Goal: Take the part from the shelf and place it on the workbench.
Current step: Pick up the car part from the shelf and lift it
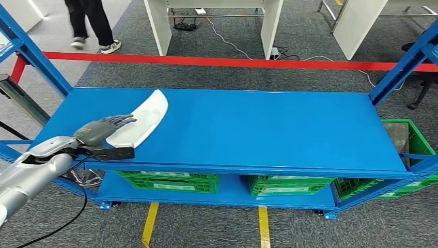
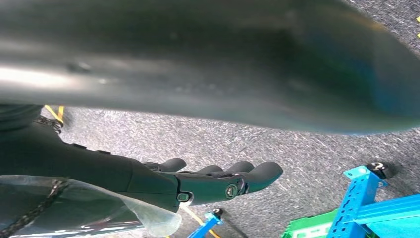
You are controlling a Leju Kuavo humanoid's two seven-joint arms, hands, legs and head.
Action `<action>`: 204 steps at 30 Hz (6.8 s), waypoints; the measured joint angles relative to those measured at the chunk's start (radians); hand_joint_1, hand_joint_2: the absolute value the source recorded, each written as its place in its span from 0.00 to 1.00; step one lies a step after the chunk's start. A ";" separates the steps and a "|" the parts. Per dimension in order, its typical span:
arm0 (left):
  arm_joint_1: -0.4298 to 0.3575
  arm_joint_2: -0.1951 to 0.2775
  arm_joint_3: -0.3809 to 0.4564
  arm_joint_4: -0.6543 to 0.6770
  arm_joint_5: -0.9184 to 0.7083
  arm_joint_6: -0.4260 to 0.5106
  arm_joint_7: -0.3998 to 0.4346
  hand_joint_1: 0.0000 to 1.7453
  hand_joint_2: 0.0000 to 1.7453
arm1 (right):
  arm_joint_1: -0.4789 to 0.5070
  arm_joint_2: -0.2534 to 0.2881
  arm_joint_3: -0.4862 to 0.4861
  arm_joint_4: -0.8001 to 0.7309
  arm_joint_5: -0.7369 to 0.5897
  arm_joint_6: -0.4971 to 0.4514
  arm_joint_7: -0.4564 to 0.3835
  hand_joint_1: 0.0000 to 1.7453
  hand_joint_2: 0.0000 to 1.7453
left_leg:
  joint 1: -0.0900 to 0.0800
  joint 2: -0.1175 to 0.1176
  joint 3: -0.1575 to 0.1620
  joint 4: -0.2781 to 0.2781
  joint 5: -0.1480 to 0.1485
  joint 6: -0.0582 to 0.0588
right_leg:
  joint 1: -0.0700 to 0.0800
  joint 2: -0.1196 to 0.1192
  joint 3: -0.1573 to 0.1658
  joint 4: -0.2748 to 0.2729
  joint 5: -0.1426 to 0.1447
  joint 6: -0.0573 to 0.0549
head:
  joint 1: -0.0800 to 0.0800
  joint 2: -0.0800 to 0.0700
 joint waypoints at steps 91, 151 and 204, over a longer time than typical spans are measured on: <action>-0.070 -0.085 -0.026 0.121 -0.017 0.023 -0.012 1.00 1.00 | -0.003 0.000 0.015 -0.008 -0.007 0.002 -0.005 0.00 0.00 | 0.000 0.000 0.003 0.000 0.000 0.000 | 0.000 0.000 0.003 0.000 0.000 0.000 | 0.000 0.000; -0.020 -0.096 0.040 0.090 -0.137 0.174 0.041 1.00 1.00 | -0.002 0.000 0.032 -0.008 -0.044 -0.003 -0.008 0.00 0.00 | 0.000 0.000 0.003 0.000 0.000 0.000 | 0.000 0.000 0.003 0.000 0.000 0.000 | 0.000 0.000; -0.027 -0.145 0.152 -0.072 -0.068 0.202 0.053 1.00 1.00 | 0.001 0.000 0.033 -0.008 -0.078 -0.014 -0.008 0.00 0.00 | 0.000 0.000 0.003 0.000 0.000 0.000 | 0.000 0.000 0.002 0.000 0.000 0.000 | 0.000 0.000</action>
